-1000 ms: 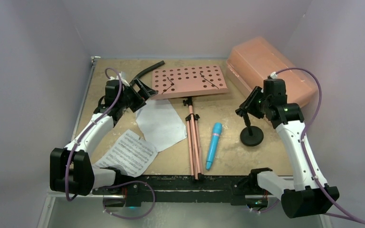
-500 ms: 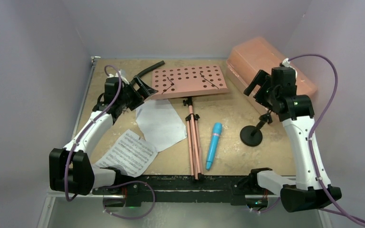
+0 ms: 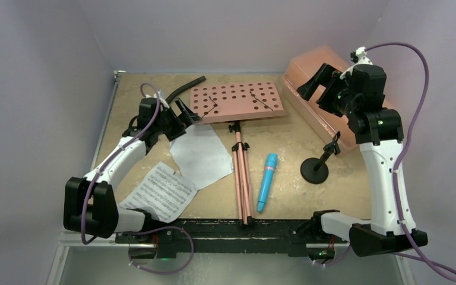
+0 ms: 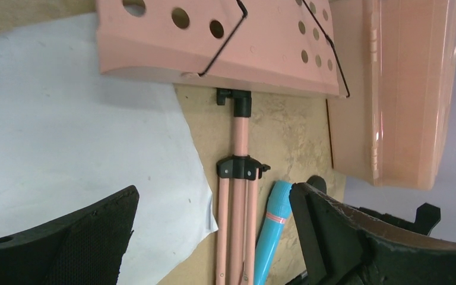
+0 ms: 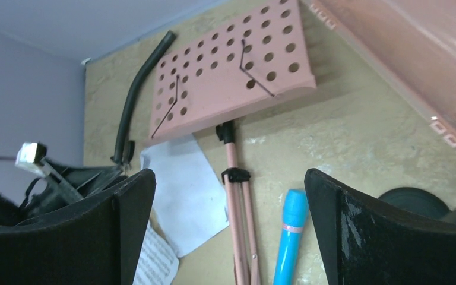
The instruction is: Set up the instrument practice props
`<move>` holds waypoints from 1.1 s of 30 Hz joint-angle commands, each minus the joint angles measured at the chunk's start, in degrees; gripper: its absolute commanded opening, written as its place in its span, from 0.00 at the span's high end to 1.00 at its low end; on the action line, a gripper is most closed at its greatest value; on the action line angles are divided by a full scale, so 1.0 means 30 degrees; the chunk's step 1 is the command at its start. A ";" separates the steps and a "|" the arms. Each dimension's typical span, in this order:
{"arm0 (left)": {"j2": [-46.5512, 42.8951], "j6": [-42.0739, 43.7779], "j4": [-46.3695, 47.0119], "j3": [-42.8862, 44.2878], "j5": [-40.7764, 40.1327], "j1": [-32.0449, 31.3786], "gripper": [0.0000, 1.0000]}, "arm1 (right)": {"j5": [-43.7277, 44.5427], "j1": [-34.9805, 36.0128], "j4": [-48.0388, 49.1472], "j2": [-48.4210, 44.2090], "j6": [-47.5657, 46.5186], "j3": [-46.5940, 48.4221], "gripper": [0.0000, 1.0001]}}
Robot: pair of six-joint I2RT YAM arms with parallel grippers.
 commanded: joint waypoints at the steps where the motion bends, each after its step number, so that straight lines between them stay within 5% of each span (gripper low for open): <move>1: 0.0953 -0.0427 0.0653 -0.0056 0.0374 -0.1846 0.02 | -0.4275 0.0003 0.1446 0.0577 -0.0596 -0.1478 0.02; 8: 0.3187 -0.1023 0.0565 0.0607 -0.0157 -0.5054 0.04 | -0.7056 0.0847 0.3109 0.1250 -0.0115 -0.4457 0.02; 14: 0.6539 0.0516 -0.4591 0.4507 -0.3016 -0.7826 0.09 | -0.7720 0.2532 0.4062 0.2281 0.0511 -0.5684 0.02; 20: 0.8527 0.0623 -0.6273 0.6938 -0.4667 -1.0113 0.10 | -0.8029 0.2631 0.5312 0.2610 0.2325 -0.6857 0.02; 33: 1.2338 0.0230 -0.9056 1.0205 -0.6704 -1.2520 0.23 | -0.5509 0.2541 0.5178 0.2751 0.3283 -0.4313 0.02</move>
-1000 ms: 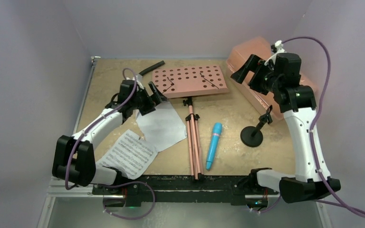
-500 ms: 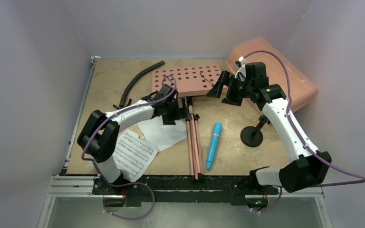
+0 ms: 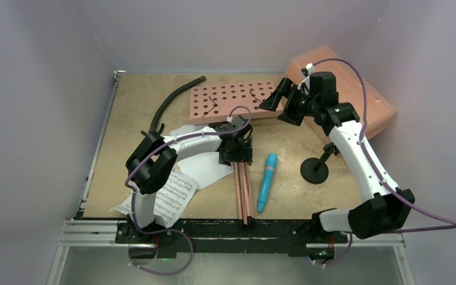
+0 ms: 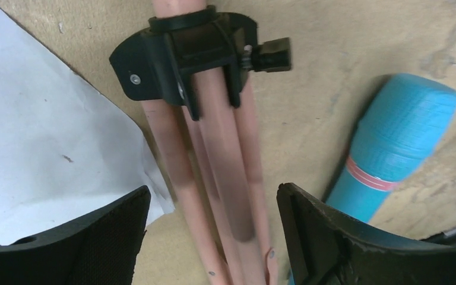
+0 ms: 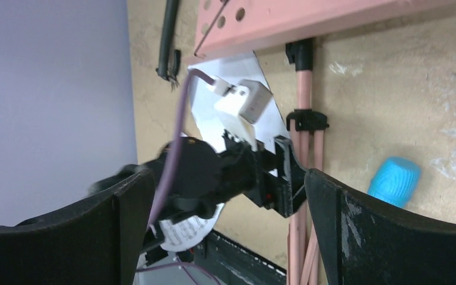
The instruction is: Set up the instrument practice props
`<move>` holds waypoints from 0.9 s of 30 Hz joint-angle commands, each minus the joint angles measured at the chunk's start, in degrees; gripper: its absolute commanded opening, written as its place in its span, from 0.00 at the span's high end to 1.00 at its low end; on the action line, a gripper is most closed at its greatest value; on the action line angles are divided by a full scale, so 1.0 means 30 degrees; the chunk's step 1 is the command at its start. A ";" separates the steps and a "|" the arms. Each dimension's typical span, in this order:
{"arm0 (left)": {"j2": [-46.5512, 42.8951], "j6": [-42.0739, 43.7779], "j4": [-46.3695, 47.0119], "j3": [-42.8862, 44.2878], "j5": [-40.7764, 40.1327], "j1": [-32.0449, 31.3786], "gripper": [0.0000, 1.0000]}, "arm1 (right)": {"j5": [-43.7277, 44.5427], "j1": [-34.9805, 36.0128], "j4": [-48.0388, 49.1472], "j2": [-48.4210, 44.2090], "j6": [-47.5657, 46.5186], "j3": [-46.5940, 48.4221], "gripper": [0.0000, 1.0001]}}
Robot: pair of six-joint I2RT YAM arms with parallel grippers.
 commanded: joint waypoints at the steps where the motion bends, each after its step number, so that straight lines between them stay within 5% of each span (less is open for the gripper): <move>1: 0.0888 -0.0111 -0.1224 0.1264 -0.0934 -0.0262 0.25 | 0.0688 -0.0060 0.0438 -0.0091 0.0168 0.1257 0.02; 21: 0.0222 0.1119 -0.3542 0.2502 -0.2983 -0.0385 0.91 | -0.0006 -0.0060 0.0892 0.0133 0.0051 0.0770 0.03; 27: -0.0449 0.1909 -0.4320 0.2407 -0.3529 -0.0391 1.00 | -0.0460 -0.0060 0.1234 0.0695 -0.0022 0.0857 0.03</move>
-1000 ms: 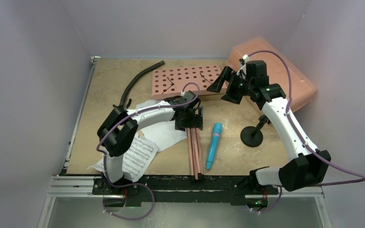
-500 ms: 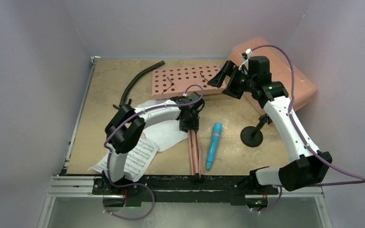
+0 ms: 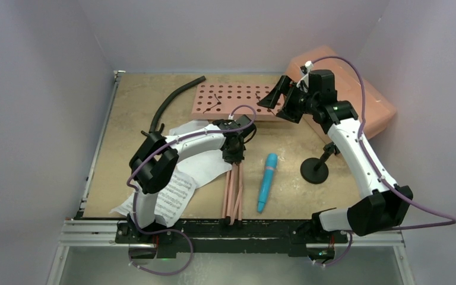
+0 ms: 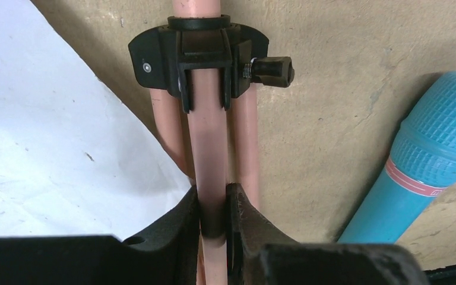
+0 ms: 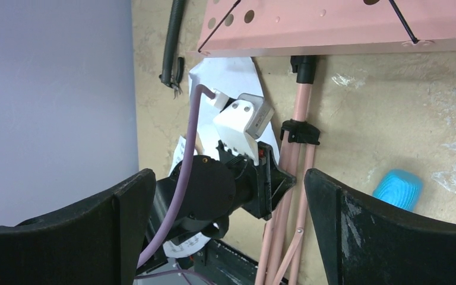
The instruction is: Set up the instrument practice props
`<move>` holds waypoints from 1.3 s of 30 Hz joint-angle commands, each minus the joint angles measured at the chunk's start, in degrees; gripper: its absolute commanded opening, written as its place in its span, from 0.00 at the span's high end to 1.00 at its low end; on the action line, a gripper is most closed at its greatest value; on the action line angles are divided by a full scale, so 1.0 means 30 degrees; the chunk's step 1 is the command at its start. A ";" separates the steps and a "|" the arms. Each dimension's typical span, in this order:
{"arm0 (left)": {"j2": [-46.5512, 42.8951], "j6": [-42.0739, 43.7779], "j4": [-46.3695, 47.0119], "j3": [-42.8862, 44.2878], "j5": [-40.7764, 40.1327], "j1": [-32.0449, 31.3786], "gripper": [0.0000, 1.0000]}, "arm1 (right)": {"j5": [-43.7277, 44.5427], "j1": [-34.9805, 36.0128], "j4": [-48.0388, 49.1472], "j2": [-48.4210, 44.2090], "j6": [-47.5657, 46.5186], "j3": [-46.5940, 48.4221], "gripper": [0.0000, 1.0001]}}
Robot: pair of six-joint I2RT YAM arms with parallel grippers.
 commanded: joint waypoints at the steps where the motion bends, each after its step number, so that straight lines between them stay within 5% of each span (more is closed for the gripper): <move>1: -0.1429 0.1191 -0.0917 0.0332 -0.0971 0.0087 1.00 | -0.0760 -0.0060 0.0661 0.0520 -0.0092 0.0265 0.03; 7: -0.2590 0.1502 -0.0002 -0.0296 -0.0310 0.0101 1.00 | -0.0988 -0.0060 0.0720 0.1016 -0.0209 0.0354 0.03; 18: -0.2310 -0.0301 0.4444 0.1270 0.4811 0.0108 1.00 | -0.0618 -0.0060 0.0219 0.1195 -0.0501 0.1371 0.03; 30: -0.2258 0.0754 0.1196 0.3733 0.2016 0.0132 1.00 | -0.1181 -0.0060 0.0386 0.1486 -0.0657 0.1453 0.03; 39: -0.5219 0.1352 0.0358 -0.0671 0.0834 0.1208 1.00 | -0.3322 0.0090 0.1172 0.2550 -0.1363 -0.0212 0.04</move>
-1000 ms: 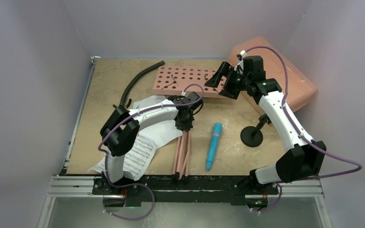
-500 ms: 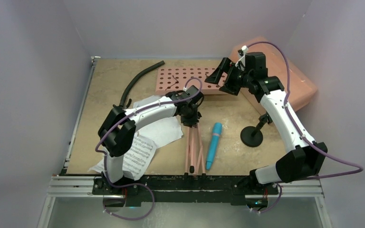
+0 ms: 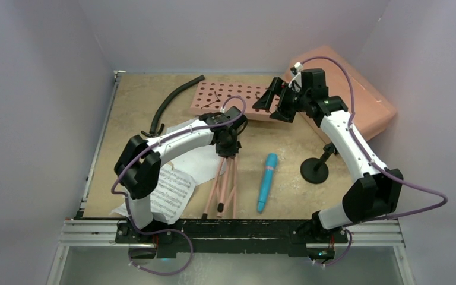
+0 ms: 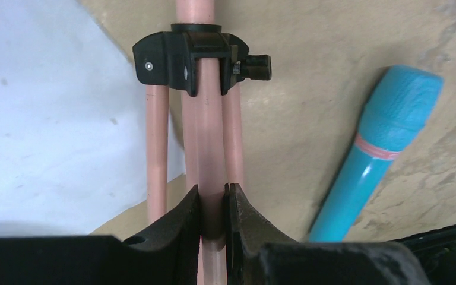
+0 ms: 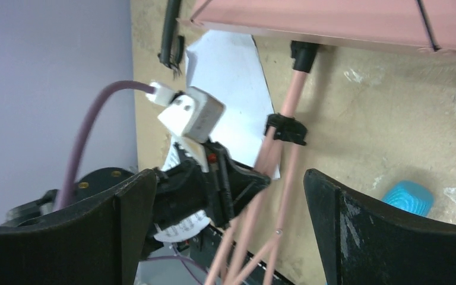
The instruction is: Set up the instrument practice props
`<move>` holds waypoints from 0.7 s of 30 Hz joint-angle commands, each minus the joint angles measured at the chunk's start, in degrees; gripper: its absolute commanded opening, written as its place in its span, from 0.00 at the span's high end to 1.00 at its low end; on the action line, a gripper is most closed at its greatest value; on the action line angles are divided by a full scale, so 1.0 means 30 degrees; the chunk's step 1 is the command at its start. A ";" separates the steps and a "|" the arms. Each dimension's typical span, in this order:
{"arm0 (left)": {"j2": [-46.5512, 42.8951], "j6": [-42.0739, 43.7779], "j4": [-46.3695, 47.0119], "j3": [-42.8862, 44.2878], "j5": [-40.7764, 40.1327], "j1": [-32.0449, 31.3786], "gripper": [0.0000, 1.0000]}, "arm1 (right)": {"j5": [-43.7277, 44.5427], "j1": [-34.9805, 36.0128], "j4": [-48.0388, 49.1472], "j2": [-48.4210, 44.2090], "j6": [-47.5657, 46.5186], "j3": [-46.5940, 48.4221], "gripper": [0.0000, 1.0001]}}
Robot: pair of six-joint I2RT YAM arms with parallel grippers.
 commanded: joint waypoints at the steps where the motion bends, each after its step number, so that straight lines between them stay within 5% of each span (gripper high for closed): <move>1: -0.3523 0.1033 0.1371 -0.1614 0.0255 0.0582 1.00 | -0.1829 0.0197 0.0528 0.0762 -0.0659 -0.0773 0.05; 6: -0.4429 0.1002 0.1497 -0.3065 0.0343 0.0670 0.99 | -0.1873 0.1163 0.0150 0.1552 -0.1286 -0.0778 0.04; 13: -0.4852 0.0383 0.2048 -0.3999 0.0444 0.0909 0.51 | -0.1298 0.2240 0.0555 0.1787 -0.1256 -0.1711 0.04; 21: -0.5462 0.0427 0.1860 -0.4636 0.0137 0.1279 0.27 | -0.0205 0.2741 0.0732 0.1856 -0.1282 -0.2157 0.05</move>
